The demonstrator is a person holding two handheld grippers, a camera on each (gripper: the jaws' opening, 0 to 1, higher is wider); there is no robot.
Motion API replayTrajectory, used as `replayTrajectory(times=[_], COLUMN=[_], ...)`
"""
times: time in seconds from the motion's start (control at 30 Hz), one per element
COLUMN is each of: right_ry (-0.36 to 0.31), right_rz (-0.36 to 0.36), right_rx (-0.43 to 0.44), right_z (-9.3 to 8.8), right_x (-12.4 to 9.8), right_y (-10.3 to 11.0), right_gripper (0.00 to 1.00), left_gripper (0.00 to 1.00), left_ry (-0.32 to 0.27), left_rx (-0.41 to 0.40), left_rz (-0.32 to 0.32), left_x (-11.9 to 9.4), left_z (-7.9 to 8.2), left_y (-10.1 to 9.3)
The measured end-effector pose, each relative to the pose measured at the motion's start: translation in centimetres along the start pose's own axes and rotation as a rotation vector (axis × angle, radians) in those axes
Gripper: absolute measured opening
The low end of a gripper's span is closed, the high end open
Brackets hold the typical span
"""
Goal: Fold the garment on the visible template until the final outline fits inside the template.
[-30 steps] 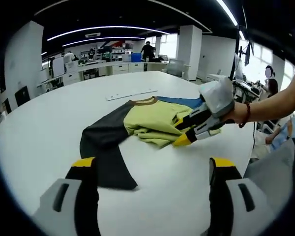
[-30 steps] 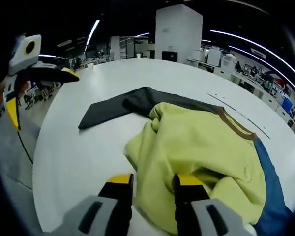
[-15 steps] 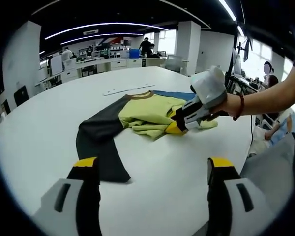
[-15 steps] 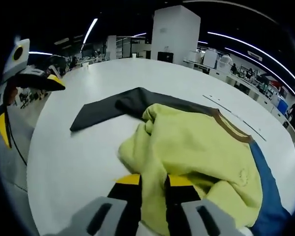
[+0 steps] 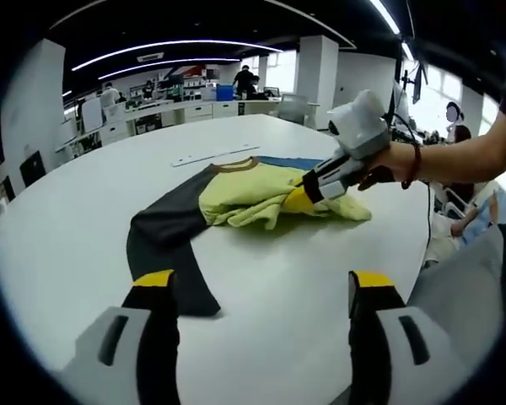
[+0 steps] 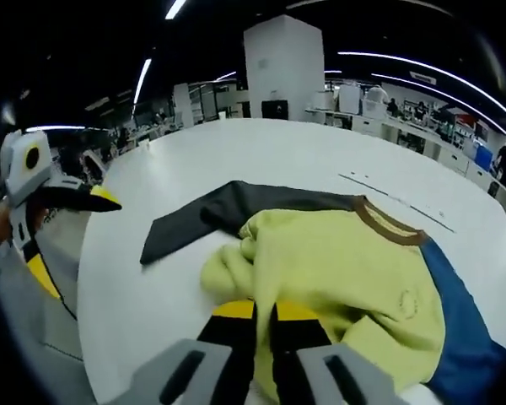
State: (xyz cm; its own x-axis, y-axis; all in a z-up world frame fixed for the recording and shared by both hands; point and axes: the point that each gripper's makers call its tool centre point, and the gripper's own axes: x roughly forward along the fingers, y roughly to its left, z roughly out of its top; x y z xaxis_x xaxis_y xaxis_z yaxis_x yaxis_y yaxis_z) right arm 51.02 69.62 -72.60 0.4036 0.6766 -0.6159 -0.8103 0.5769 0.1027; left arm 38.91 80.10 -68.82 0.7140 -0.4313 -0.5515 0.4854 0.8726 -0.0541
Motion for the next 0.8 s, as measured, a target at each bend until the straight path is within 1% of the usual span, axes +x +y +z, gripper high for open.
replayTrajectory(times=[0.1, 0.2, 0.23, 0.33, 0.43, 0.6, 0.7, 0.77, 0.8], right_ry=[-0.016, -0.016, -0.016, -0.026, -0.021, -0.011, 0.002, 0.023, 0.023], right_rz=[0.013, 0.026, 0.029, 0.031, 0.023, 0.016, 0.007, -0.003, -0.008], right_rx=[0.037, 0.104, 0.146, 0.193, 0.225, 0.278, 0.318, 0.362, 0.376], right_z=[0.8, 1.2, 1.4, 2.0, 2.4, 2.6, 2.3, 1.8, 1.7], right_x=[-0.3, -0.4, -0.4, -0.6, -0.5, 0.0, 0.7, 1.1, 1.4], right_y=[-0.2, -0.6, -0.8, -1.7, -2.8, -4.3, -5.2, -5.9, -6.4], right_gripper=[0.01, 0.01, 0.01, 0.01, 0.01, 0.01, 0.02, 0.02, 0.02], left_gripper=[0.78, 0.77, 0.76, 0.75, 0.75, 0.73, 0.72, 0.71, 0.71], left_ry=[0.004, 0.005, 0.006, 0.009, 0.015, 0.011, 0.014, 0.015, 0.015], left_rx=[0.003, 0.006, 0.006, 0.012, 0.021, 0.017, 0.018, 0.018, 0.019], left_rz=[-0.006, -0.015, -0.017, -0.020, -0.022, -0.031, -0.038, -0.041, -0.040], left_x=[0.2, 0.5, 0.6, 0.9, 1.2, 1.7, 2.0, 2.3, 2.3], left_z=[0.0, 0.2, 0.2, 0.3, 0.3, 0.5, 0.6, 0.7, 0.7], left_y=[0.0, -0.1, -0.1, -0.1, 0.0, -0.1, -0.1, -0.1, -0.1])
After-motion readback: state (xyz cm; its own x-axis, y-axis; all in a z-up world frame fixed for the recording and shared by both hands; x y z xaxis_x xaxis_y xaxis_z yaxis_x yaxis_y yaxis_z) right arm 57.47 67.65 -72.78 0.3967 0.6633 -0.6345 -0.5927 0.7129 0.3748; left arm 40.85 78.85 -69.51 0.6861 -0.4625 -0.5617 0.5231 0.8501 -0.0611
